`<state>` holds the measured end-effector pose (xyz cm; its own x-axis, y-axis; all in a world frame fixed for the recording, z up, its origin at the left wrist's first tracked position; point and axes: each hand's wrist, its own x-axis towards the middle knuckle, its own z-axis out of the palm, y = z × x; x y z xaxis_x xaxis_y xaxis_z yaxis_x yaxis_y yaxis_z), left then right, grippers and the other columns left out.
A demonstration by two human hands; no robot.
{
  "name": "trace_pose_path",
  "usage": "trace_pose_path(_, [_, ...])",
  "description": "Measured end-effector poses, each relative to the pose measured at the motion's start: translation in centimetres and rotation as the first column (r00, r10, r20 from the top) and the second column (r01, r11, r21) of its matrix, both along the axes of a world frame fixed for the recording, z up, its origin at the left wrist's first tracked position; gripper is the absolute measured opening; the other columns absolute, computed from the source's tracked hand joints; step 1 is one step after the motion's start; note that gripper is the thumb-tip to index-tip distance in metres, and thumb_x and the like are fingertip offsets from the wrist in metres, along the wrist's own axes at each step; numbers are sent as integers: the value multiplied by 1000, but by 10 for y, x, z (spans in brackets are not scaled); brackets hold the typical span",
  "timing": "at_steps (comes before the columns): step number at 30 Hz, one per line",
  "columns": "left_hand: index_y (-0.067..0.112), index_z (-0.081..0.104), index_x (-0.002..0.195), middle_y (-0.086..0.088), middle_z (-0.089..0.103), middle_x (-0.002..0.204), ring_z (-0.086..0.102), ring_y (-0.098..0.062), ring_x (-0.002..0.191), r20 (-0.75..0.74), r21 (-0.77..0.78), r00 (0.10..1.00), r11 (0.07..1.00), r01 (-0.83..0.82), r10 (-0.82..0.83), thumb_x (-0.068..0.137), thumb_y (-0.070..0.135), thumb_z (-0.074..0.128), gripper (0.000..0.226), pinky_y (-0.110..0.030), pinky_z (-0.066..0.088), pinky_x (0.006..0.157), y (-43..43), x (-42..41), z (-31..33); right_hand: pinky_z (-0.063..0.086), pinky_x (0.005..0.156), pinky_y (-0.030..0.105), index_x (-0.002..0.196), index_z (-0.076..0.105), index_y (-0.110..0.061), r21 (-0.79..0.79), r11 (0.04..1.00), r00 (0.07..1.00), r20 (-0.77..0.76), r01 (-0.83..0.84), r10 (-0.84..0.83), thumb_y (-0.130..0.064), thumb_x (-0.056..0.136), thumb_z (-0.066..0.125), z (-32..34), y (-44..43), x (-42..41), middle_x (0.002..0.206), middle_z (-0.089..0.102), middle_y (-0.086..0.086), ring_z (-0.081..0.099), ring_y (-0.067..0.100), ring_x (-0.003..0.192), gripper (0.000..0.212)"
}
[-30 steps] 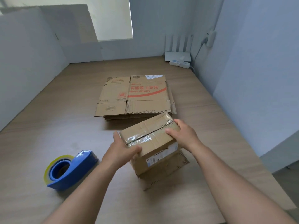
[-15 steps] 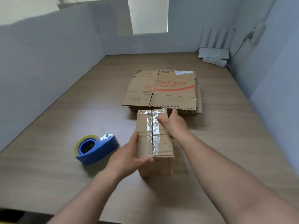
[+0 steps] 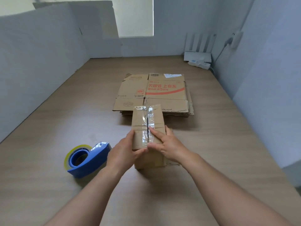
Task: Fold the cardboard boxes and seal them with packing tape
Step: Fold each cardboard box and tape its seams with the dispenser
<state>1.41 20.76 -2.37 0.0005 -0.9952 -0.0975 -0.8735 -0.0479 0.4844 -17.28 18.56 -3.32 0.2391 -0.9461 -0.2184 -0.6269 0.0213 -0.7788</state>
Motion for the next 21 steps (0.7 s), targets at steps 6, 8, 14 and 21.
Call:
trace_pose_path(6, [40, 11, 150, 7, 50, 138, 62, -9, 98, -170, 136, 972, 973, 187, -163, 74, 69, 59, 94, -29, 53, 83, -10, 27, 2, 22, 118, 37, 140, 33, -52, 6, 999, 994, -95, -51, 51, -62, 65, 70, 5, 1, -3, 157, 7, -3, 23, 19, 142, 84])
trace_pose_path(8, [40, 14, 150, 7, 53, 135, 60, -7, 98, -230, 165, 962, 968, 187, -147, 65, 78, 50, 99, -25, 50, 81, -9, 42, 4, 25, 117, 40, 140, 24, -57, 13, 997, 976, -201, -79, 80, -70, 62, 65, 5, 1, -4, 158, 1, -2, 21, 21, 143, 90])
trace_pose_path(14, [15, 41, 140, -8, 53, 134, 51, -25, 119, 107, 19, 984, 989, -149, 146, 88, 55, 55, 66, -39, 45, 95, -10, 95, -23, 25, 116, 37, 140, 27, -56, -24, 998, 970, -241, -51, 44, -54, 75, 71, 3, -1, -2, 159, 8, 0, 25, 20, 142, 79])
trace_pose_path(21, [1, 46, 116, -17, 52, 120, 57, -35, 103, 266, 111, 924, 944, -311, 273, 84, 52, 63, 63, -40, 47, 79, -13, 115, -47, 22, 116, 28, 139, 32, -55, -7, 1000, 979, -202, -25, 23, -47, 75, 74, 4, -1, -1, 155, 14, -3, 29, 16, 138, 77])
